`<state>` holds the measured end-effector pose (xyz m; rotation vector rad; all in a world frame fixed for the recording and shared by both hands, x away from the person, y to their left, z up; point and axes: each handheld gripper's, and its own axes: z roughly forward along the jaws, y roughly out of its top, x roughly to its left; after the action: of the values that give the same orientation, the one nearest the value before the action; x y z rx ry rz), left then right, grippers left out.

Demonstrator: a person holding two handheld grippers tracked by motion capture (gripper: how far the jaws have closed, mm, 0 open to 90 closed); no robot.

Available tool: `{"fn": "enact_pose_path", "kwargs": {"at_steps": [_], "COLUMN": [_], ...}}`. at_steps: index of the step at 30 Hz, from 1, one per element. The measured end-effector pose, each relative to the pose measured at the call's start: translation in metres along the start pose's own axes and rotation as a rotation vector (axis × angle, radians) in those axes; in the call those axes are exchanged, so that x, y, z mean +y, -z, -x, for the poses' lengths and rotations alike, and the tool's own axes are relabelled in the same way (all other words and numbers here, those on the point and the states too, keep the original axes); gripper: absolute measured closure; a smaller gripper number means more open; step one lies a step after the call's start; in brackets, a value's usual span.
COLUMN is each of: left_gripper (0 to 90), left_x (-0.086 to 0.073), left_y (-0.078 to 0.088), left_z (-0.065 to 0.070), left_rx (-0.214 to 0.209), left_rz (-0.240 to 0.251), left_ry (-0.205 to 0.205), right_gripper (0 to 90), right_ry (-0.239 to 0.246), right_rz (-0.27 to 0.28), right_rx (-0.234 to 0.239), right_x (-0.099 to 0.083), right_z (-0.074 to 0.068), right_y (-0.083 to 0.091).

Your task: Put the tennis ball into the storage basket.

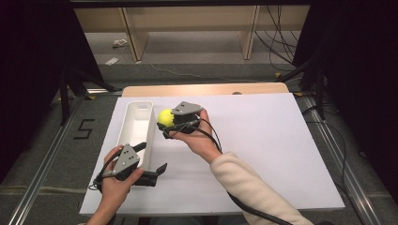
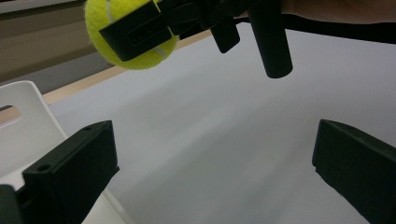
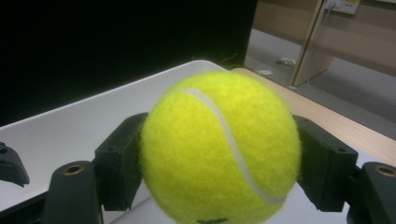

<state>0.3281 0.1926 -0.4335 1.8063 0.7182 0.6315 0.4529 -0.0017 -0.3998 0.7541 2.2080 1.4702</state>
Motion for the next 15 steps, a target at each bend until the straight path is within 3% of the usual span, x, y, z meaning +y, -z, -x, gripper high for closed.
{"fn": "enact_pose_path", "kwargs": {"at_steps": [3,7,15], "left_gripper": [0.0,0.0,0.0], "left_x": [-0.0003,0.0002,-0.0005], "left_y": [0.0002,0.0002,0.0006], "left_z": [0.0009,-0.0006,0.001], "left_rx": [0.002,0.008,0.006], "left_rz": [-0.002,0.0,-0.005], "left_ry": [0.015,-0.004,0.022], "right_gripper": [26.9,26.9,26.9], "right_ry": [0.002,0.001,-0.001], "right_rz": [-0.002,0.0,-0.003], "right_rx": [0.002,0.004,0.008], "right_x": [0.0008,0.0015,0.0014], "right_z": [-0.0012,-0.0028,-0.0052], "right_y": [-0.0014,-0.0029,-0.0065]}}
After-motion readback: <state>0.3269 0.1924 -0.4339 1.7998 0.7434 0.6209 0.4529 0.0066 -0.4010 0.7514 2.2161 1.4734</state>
